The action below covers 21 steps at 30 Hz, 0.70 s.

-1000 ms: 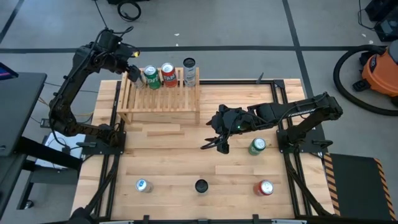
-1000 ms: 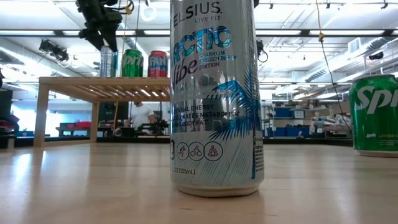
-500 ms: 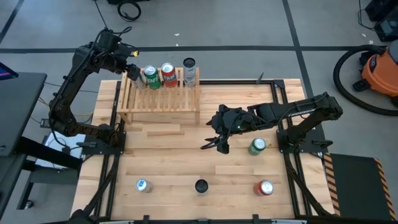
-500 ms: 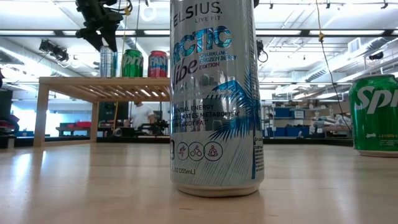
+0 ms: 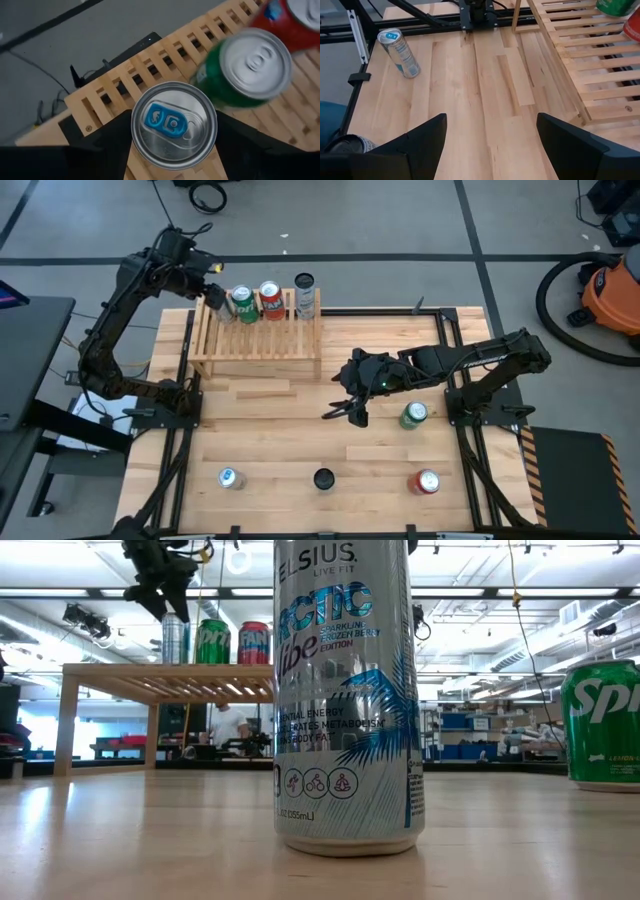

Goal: Place canned beverage on shelf
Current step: Put the top blue soda can on the shelf

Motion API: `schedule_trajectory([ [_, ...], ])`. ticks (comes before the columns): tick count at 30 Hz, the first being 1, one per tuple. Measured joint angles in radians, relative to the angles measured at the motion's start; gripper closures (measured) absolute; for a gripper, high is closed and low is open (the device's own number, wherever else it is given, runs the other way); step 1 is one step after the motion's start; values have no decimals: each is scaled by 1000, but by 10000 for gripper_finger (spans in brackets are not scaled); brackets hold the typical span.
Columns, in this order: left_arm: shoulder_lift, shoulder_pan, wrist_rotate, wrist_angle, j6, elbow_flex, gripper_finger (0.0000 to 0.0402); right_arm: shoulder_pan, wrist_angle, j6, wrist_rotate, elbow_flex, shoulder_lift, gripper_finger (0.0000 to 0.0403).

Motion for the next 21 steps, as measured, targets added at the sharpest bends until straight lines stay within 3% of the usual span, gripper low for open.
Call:
schedule_trajectory([
  [8, -2, 0, 30, -23, 276, 0, 153, 0, 0, 6, 0, 0, 0, 84],
  [21, -1, 0, 106, -25, 500, 0, 153, 0, 0, 4, 1, 0, 0, 84],
])
